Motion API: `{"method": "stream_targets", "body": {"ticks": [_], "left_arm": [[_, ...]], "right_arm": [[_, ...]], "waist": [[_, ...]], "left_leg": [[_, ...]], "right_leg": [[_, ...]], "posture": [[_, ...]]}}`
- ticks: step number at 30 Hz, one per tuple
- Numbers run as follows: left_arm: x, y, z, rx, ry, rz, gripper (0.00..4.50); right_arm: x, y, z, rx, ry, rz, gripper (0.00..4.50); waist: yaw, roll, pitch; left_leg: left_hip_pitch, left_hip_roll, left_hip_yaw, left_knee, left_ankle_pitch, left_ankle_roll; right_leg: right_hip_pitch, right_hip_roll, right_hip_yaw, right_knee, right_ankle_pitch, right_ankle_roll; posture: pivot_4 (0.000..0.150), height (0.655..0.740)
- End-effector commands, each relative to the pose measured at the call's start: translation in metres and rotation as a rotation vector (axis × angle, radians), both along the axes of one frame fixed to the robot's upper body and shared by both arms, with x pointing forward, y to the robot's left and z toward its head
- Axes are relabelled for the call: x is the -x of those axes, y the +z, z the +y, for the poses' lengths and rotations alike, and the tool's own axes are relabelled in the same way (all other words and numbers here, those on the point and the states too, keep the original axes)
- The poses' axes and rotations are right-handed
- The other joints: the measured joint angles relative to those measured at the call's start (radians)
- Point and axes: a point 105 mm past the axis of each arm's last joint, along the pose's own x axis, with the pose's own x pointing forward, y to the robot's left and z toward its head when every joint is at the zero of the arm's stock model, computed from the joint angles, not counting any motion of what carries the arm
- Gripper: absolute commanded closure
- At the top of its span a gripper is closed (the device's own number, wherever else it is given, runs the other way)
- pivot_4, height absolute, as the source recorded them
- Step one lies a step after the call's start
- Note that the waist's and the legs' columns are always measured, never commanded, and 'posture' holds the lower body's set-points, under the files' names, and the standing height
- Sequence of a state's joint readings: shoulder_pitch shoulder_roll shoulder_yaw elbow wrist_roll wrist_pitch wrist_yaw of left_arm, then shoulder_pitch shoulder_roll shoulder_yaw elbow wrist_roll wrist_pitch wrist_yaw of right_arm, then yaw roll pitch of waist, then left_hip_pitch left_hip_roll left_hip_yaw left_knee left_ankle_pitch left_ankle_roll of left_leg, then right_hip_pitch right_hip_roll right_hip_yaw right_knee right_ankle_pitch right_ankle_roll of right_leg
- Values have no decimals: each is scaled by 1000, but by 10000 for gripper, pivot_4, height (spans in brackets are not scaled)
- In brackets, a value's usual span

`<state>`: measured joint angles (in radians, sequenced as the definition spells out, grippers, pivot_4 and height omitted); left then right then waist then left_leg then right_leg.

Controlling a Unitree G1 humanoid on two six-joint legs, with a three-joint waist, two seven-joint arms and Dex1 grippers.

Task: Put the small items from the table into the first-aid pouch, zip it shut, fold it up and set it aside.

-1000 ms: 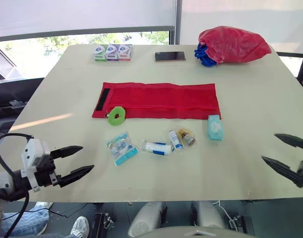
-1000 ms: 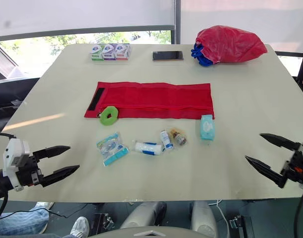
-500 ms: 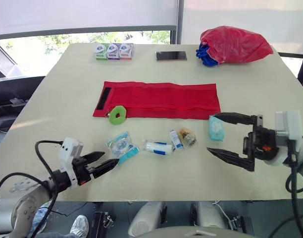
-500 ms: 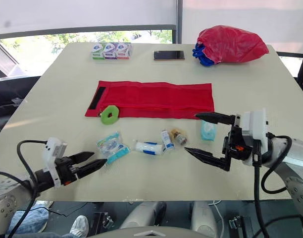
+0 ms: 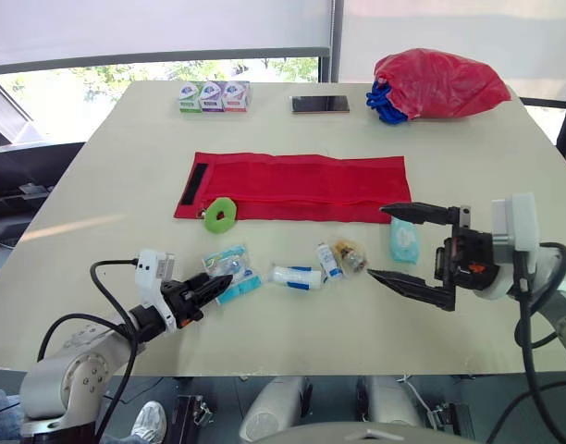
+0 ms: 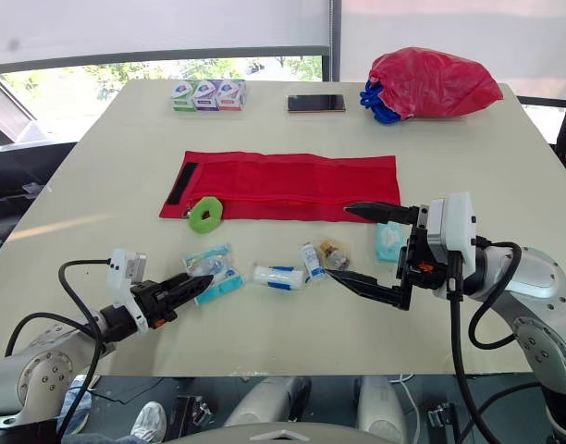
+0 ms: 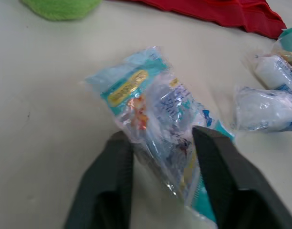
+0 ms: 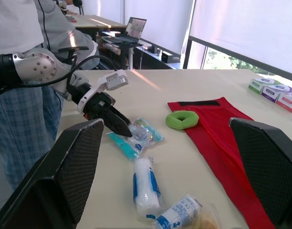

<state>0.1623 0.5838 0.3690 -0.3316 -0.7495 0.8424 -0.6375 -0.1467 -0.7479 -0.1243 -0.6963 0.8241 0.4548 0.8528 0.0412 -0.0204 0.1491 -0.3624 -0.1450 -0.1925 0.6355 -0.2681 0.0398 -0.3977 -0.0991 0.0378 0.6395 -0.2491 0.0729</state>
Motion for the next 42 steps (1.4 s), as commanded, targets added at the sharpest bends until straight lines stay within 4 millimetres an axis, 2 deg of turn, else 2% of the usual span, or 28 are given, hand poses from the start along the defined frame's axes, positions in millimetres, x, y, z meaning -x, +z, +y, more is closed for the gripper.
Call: {"method": "stream_targets", "body": {"ticks": [1,2,4,7,11,14,21,27,31,33,34,35,37,38,39,42], "left_arm": [[-2,7,-1,26,-11,-31,42258],[-2,12,0,39,-12,-47,43741],[-3,22,2,73,-15,-81,43741],[-5,51,1,169,-49,-165,43741],[-2,93,-19,295,-182,-266,43741],[-7,107,-37,311,-248,-295,43741],[-22,124,-108,415,-391,-305,43741],[-23,120,-138,451,-457,-274,43741],[-25,118,-140,449,-471,-268,43741],[-28,118,-140,447,-470,-267,45000],[-28,118,-140,449,-472,-268,45000],[-29,118,-140,450,-475,-269,45000],[-29,118,-140,451,-478,-270,45000],[-29,118,-140,451,-479,-270,45000],[-29,118,-140,451,-480,-270,45000],[-27,114,-139,445,-484,-258,45000]], "right_arm": [[2,7,2,-8,7,-40,0],[1,7,2,-9,5,-40,0],[1,7,3,-12,1,-39,0],[-1,7,6,-57,-10,2,0],[-6,-3,12,-61,-64,111,0],[-10,-10,18,-41,-103,166,0],[-22,-10,44,-146,-157,357,0],[-27,-8,55,-211,-182,477,0],[-30,-4,51,-254,-207,512,0],[-31,-3,49,-255,-216,515,4138],[-31,-3,48,-258,-219,519,8620],[-31,-3,48,-259,-222,520,10867],[-32,-4,47,-259,-228,525,18693],[-32,-4,47,-258,-231,526,24931],[-33,-5,46,-259,-235,528,27482],[-34,-6,45,-262,-248,527,39738]], "waist": [[0,0,0],[0,0,0],[-1,0,0],[-1,-1,0],[-1,-1,0],[-1,-1,0],[-2,-1,0],[-7,-2,0],[-7,-2,0],[-6,-1,0],[-6,-2,0],[-6,-1,0],[-6,-1,0],[-6,-1,0],[-6,-1,0],[-6,-1,0]], "left_leg": [[0,0,0,0,0,0],[0,0,0,0,0,0],[0,0,0,0,0,0],[0,0,0,0,0,0],[0,0,-1,0,1,-1],[0,0,-1,0,1,-1],[0,0,0,0,2,-1],[-1,0,0,0,3,2],[-1,0,0,0,3,2],[-1,0,0,0,3,2],[-1,0,0,0,3,2],[-1,0,0,0,3,2],[-1,0,1,0,3,2],[-1,0,0,0,3,2],[-1,0,0,0,3,2],[-1,0,1,0,3,2]], "right_leg": [[0,0,0,0,0,0],[0,0,0,0,0,0],[0,0,0,0,0,0],[0,0,-1,0,0,0],[-1,0,-1,0,0,0],[-1,0,-1,0,0,0],[-1,0,0,1,1,-1],[-3,2,2,1,1,-1],[-3,4,3,1,2,-1],[-3,6,2,1,2,-1],[-3,6,2,1,2,-1],[-3,6,2,1,2,-1],[-3,6,3,1,2,-1],[-3,7,3,1,2,-1],[-3,7,3,1,2,-1],[-3,7,3,1,2,-1]], "posture": [[1500,7400],[1500,7400],[1500,7400],[1500,7400],[1500,7400],[1500,7400],[1500,7400],[1500,7400],[1500,7400],[1500,7400],[1500,7400],[1500,7400],[1500,7400],[1500,7400],[1500,7400],[1500,7400]]}}
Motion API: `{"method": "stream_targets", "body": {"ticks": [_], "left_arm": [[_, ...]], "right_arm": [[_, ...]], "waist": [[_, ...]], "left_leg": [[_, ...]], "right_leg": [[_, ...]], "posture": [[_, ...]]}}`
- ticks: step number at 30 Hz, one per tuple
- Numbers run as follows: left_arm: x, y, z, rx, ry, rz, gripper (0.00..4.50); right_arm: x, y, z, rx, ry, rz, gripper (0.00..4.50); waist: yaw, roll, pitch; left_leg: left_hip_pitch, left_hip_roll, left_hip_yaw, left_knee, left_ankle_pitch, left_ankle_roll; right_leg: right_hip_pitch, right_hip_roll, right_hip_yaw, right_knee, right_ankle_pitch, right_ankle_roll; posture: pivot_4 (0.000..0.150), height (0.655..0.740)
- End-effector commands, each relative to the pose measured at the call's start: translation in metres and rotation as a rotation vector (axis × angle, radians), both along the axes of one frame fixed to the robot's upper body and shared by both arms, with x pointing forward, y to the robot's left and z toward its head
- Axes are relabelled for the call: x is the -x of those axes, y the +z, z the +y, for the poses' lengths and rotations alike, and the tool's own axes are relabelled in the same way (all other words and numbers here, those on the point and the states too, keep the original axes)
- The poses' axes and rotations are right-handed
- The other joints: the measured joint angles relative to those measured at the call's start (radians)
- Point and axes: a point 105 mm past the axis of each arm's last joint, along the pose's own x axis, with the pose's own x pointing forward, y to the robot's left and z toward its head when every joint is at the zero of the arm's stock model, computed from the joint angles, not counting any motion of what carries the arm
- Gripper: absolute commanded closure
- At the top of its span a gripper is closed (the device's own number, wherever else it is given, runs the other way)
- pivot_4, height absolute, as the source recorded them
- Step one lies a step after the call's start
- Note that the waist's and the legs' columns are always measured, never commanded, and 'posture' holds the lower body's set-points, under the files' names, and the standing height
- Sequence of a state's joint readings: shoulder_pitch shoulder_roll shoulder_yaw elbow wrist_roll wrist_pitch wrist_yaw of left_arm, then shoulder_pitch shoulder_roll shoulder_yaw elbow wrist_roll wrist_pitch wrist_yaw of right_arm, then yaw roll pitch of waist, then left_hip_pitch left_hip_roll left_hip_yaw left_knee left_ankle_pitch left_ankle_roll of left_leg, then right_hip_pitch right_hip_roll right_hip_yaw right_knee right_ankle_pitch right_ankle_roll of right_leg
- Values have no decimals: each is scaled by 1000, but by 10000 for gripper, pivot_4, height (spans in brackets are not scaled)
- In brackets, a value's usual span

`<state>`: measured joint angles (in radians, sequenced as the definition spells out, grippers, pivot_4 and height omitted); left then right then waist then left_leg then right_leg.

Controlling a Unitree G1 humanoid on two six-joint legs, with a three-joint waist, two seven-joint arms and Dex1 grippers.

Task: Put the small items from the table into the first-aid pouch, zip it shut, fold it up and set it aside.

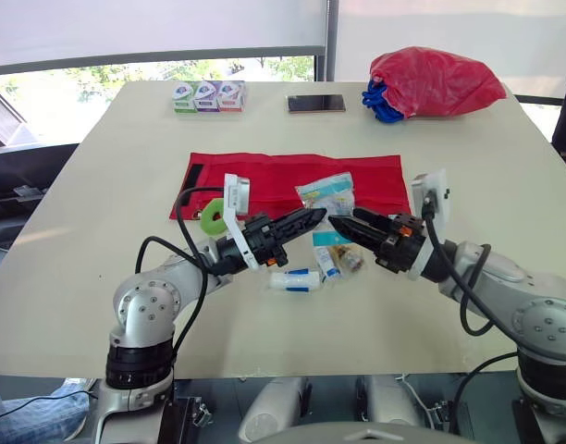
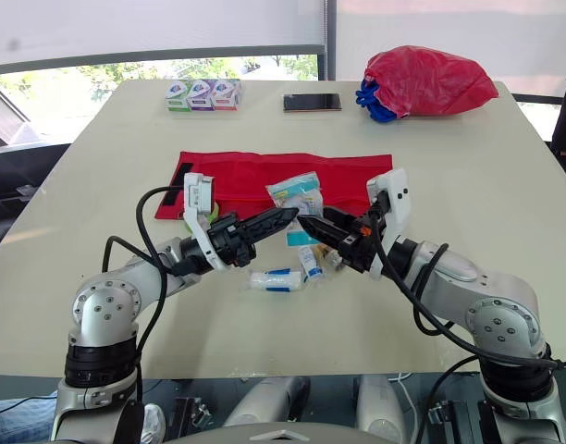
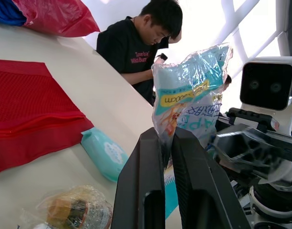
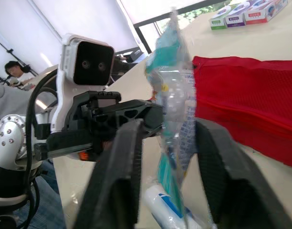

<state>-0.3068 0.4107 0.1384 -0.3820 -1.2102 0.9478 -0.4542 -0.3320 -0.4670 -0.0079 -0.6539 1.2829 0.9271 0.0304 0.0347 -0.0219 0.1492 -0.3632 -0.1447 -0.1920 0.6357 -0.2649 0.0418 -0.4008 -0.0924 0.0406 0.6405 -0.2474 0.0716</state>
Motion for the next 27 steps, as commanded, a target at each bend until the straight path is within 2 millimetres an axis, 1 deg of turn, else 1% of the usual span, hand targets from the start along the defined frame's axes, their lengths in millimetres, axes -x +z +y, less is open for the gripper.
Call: {"method": "stream_targets", "body": {"ticks": [1,2,5,7,9,10,13,15,16,17,18,20,22,27], "left_arm": [[4,4,0,-6,-13,-31,45000],[5,3,-1,-8,-19,-27,45000],[6,1,0,-26,-24,-25,45000],[3,1,4,-49,7,-48,45000],[-4,1,15,-94,56,-68,36420],[-6,1,21,-122,73,-80,33704],[-14,2,37,-200,135,-124,19580],[-34,5,66,-313,284,-207,11207],[-46,7,82,-358,372,-236,6101],[-59,10,101,-413,477,-266,2337],[-69,11,116,-470,555,-301,568],[-82,6,138,-653,636,-386,568],[-91,-1,153,-828,671,-457,568],[-108,-4,189,-949,809,-488,568]], "right_arm": [[5,12,1,-32,11,-47,41756],[4,12,1,-34,8,-47,44570],[2,11,1,-33,4,-46,44567],[1,10,0,-27,-2,-42,44567],[-1,8,-2,-23,-11,-37,44568],[-1,8,-3,-24,-14,-36,44568],[-1,8,-5,-25,-16,-33,44568],[-1,7,-7,-22,-19,-35,44568],[-1,6,-7,-21,-20,-35,44568],[-1,6,-7,-21,-21,-36,44568],[-1,6,-7,-22,-22,-37,44568],[-1,6,-6,-29,-25,-39,44568],[-1,6,-4,-35,-24,-42,44568],[-2,8,-3,-39,-30,-54,44568]], "waist": [[0,0,0],[0,0,0],[0,0,0],[0,0,0],[0,0,0],[-1,0,0],[-1,0,0],[-1,1,0],[0,1,0],[2,1,0],[4,1,0],[4,1,0],[3,1,0],[1,-1,0]], "left_leg": [[0,0,0,0,0,0],[0,0,0,0,0,0],[0,0,0,0,0,0],[0,0,0,0,0,0],[0,0,0,0,0,0],[0,0,0,0,0,0],[0,0,0,0,0,0],[0,0,0,0,0,0],[0,1,0,0,0,0],[0,1,0,0,0,0],[0,1,0,0,0,0],[0,1,0,0,0,0],[-1,1,1,-1,0,0],[-3,1,-1,-2,0,0]], "right_leg": [[0,0,0,0,0,0],[0,0,0,0,0,0],[0,0,0,0,0,0],[0,0,0,0,0,0],[0,0,0,0,0,0],[0,0,0,0,0,0],[0,1,0,0,0,0],[0,1,0,0,0,0],[0,1,0,0,0,0],[-1,1,0,0,0,0],[-1,1,0,0,0,0],[-1,1,0,0,0,0],[-1,1,1,-2,0,0],[-3,1,-1,-3,1,0]], "posture": [[1500,7400],[1500,7400],[1500,7400],[1500,7400],[1500,7400],[1500,7400],[1500,7400],[1500,7400],[1500,7400],[1500,7400],[1500,7400],[1500,7400],[1500,7400],[1500,7400]]}}
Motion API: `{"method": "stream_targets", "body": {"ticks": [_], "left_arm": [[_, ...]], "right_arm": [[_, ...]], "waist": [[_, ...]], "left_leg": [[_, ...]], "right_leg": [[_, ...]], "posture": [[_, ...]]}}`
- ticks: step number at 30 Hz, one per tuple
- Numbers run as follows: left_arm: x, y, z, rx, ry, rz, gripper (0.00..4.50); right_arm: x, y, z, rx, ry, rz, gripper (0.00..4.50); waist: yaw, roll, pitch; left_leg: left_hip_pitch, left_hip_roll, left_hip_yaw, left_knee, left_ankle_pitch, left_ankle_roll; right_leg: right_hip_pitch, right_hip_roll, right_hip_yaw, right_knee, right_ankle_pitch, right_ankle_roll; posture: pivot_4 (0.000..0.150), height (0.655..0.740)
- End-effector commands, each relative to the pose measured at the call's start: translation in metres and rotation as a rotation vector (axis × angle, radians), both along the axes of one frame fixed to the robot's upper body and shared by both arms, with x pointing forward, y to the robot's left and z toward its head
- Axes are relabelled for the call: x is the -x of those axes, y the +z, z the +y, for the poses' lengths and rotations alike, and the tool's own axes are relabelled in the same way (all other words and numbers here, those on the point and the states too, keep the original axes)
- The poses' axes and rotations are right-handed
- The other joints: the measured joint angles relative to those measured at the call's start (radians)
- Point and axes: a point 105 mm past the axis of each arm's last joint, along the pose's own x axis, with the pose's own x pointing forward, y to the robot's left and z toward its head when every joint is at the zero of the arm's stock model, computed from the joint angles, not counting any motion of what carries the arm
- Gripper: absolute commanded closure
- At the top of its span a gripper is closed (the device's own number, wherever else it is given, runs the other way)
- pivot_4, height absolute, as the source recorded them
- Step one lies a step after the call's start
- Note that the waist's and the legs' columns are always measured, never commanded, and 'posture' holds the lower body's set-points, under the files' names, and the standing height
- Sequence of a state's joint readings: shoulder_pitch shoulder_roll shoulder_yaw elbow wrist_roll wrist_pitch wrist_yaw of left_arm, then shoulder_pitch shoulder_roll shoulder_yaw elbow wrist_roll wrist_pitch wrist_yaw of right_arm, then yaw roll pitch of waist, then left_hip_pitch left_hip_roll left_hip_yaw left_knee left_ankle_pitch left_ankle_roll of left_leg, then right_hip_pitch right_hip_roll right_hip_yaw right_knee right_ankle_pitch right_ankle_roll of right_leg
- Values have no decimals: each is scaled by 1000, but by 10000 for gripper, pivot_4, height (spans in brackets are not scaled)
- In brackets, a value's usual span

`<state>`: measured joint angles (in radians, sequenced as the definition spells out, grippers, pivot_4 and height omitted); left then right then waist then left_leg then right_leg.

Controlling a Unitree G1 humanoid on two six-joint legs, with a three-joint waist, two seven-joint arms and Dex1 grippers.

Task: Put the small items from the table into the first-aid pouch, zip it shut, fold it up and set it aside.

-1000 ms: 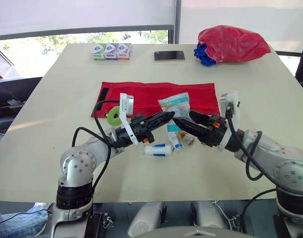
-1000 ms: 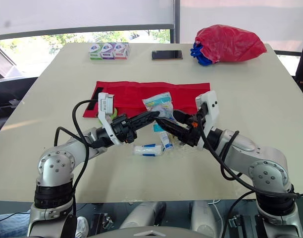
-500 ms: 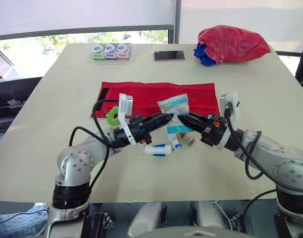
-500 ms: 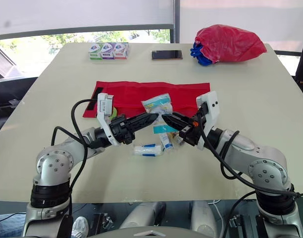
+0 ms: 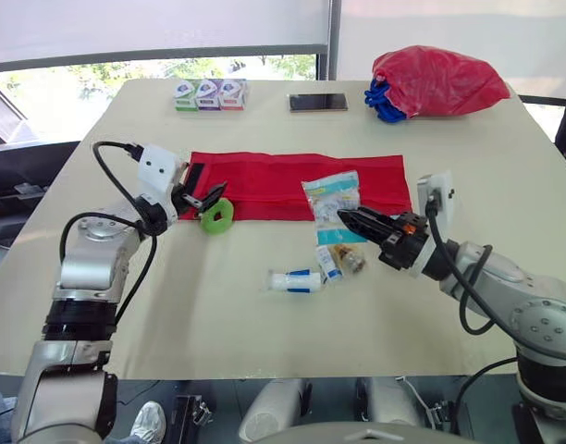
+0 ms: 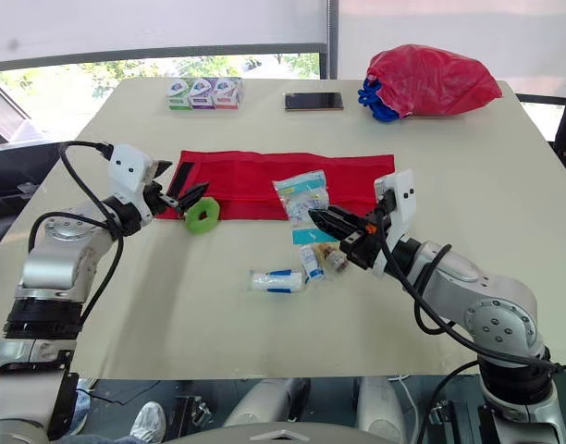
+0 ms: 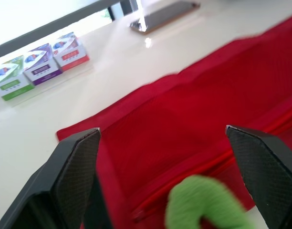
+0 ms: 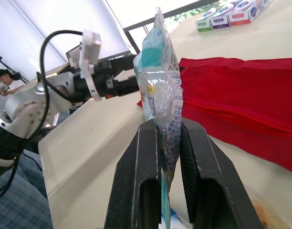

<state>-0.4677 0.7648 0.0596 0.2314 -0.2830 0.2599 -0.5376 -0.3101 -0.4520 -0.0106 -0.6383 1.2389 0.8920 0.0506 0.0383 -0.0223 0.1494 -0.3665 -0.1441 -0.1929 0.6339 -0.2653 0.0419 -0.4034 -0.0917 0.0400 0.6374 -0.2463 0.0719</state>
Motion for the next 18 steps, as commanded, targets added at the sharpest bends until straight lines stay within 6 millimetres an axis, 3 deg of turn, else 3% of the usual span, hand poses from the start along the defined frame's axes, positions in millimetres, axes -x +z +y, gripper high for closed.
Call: {"method": "stream_targets", "body": {"ticks": [1,12,18], "left_arm": [[-9,12,23,-91,76,-73,568],[-16,-16,43,-343,-15,36,568],[-21,-29,35,-431,-71,68,568]], "right_arm": [[4,10,2,-12,3,-53,44568],[3,12,3,-16,-6,-63,44568],[1,12,3,-21,-19,-68,44568]], "waist": [[-3,-1,0],[-25,-2,-1],[-27,-2,-1]], "left_leg": [[-2,0,0,0,0,0],[-3,0,0,1,0,0],[-3,0,0,1,0,0]], "right_leg": [[-2,0,0,0,1,0],[-3,0,0,2,3,1],[-4,0,0,3,3,1]], "posture": [[1500,7400],[1500,7400],[1500,7400]]}}
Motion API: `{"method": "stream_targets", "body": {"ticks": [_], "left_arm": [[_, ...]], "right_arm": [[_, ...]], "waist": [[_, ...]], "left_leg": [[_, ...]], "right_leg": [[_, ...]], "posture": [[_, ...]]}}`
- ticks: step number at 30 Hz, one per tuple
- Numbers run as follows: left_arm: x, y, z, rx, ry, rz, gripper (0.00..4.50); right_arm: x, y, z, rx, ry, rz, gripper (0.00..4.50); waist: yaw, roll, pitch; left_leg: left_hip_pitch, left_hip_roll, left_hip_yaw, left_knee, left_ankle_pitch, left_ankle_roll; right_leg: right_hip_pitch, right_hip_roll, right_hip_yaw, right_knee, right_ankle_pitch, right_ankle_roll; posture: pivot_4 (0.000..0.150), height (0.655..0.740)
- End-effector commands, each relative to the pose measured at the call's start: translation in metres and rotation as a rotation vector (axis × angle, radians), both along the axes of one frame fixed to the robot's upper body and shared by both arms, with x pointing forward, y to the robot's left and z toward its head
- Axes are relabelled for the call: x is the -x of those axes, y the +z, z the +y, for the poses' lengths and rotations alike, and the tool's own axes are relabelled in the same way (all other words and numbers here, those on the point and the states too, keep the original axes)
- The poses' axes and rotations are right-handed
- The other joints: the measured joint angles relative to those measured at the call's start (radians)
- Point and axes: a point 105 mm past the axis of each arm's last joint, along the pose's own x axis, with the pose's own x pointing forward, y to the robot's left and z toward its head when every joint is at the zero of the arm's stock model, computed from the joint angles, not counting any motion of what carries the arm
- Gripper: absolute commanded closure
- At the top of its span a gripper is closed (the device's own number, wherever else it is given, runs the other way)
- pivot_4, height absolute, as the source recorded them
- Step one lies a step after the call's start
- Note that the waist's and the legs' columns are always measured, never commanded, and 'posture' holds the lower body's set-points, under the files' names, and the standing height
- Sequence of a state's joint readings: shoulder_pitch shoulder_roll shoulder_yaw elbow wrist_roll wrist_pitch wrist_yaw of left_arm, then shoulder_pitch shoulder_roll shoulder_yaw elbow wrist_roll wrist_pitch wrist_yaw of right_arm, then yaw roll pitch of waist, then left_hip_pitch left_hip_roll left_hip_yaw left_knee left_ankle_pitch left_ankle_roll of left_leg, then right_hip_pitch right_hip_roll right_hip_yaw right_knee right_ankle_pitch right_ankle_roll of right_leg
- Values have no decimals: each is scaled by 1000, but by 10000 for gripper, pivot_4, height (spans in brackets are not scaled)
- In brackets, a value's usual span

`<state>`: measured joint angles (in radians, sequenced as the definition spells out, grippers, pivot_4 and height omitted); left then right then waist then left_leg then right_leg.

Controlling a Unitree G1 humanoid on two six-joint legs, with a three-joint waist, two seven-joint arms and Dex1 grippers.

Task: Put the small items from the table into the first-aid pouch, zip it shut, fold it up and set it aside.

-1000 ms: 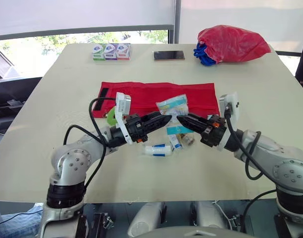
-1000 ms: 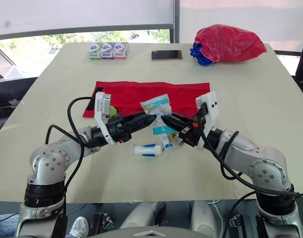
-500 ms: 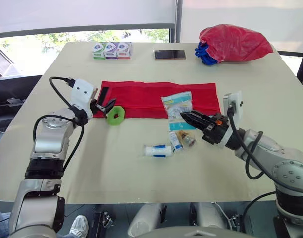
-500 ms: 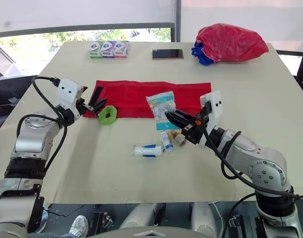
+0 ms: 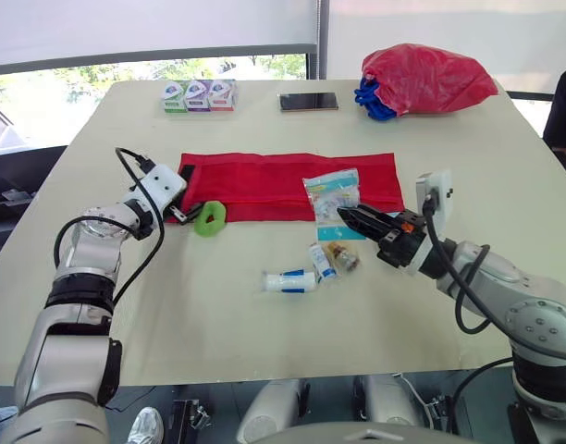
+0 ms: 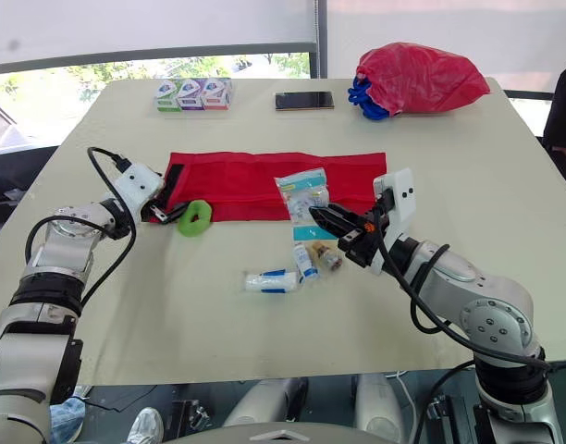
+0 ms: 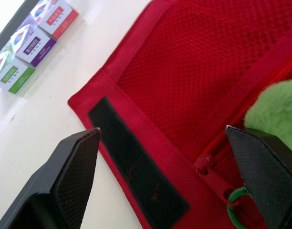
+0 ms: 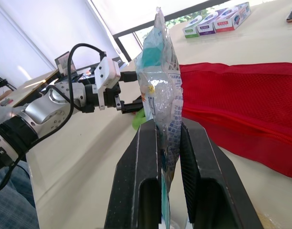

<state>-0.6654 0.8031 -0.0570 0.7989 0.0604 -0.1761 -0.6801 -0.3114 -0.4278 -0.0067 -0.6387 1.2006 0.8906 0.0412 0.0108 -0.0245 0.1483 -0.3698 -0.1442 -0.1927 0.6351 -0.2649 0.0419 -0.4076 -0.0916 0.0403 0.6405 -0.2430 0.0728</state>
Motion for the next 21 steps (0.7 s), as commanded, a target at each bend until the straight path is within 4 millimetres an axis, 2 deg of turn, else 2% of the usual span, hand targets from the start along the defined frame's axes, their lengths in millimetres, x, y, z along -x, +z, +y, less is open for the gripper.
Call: {"method": "stream_targets", "body": {"ticks": [1,5,7,9,12,13,15,16,17,21], "left_arm": [[-6,5,-5,-62,-35,-25,568],[-13,3,-10,-130,-40,-45,568],[-15,5,-11,-152,-47,-68,5454],[-16,9,-13,-161,-54,-94,12789],[-17,12,-20,-164,-90,-128,28708],[-16,12,-22,-163,-102,-132,30556],[-16,11,-25,-154,-114,-134,37714],[-16,11,-26,-150,-120,-137,42863],[-15,12,-28,-143,-132,-144,44639],[-12,15,-38,-117,-189,-158,44639]], "right_arm": [[4,13,2,-23,7,-60,44568],[3,13,3,-26,3,-63,44568],[3,13,3,-26,-1,-66,44568],[2,13,2,-25,-8,-68,44568],[2,13,2,-27,-17,-70,44568],[2,13,2,-28,-18,-70,44568],[2,13,2,-28,-19,-71,44568],[1,13,2,-28,-19,-71,44568],[1,13,3,-28,-19,-71,44568],[1,12,3,-27,-20,-74,44568]], "waist": [[1,0,0],[3,-1,0],[3,-1,0],[1,-1,0],[1,-1,0],[0,-1,-1],[0,-1,-1],[0,-1,-1],[0,-1,-1],[0,-1,-1]], "left_leg": [[0,0,0,0,0,0],[0,0,0,1,0,0],[0,0,0,1,0,0],[0,0,0,1,0,0],[0,0,0,2,0,0],[0,0,0,2,0,0],[-1,0,0,2,0,0],[-1,0,0,2,0,0],[-1,0,0,2,0,0],[-1,0,0,2,0,0]], "right_leg": [[0,0,0,0,0,0],[0,0,0,1,0,0],[0,0,0,1,0,1],[0,0,0,1,1,1],[0,0,0,1,1,1],[0,0,0,1,1,1],[-1,0,0,1,1,1],[-1,0,0,1,1,1],[-1,0,0,1,1,1],[-1,0,0,2,1,1]], "posture": [[1500,7400],[1500,7400],[1500,7400],[1500,7400],[1500,7400],[1500,7400],[1500,7400],[1500,7400],[1500,7400],[1500,7400]]}}
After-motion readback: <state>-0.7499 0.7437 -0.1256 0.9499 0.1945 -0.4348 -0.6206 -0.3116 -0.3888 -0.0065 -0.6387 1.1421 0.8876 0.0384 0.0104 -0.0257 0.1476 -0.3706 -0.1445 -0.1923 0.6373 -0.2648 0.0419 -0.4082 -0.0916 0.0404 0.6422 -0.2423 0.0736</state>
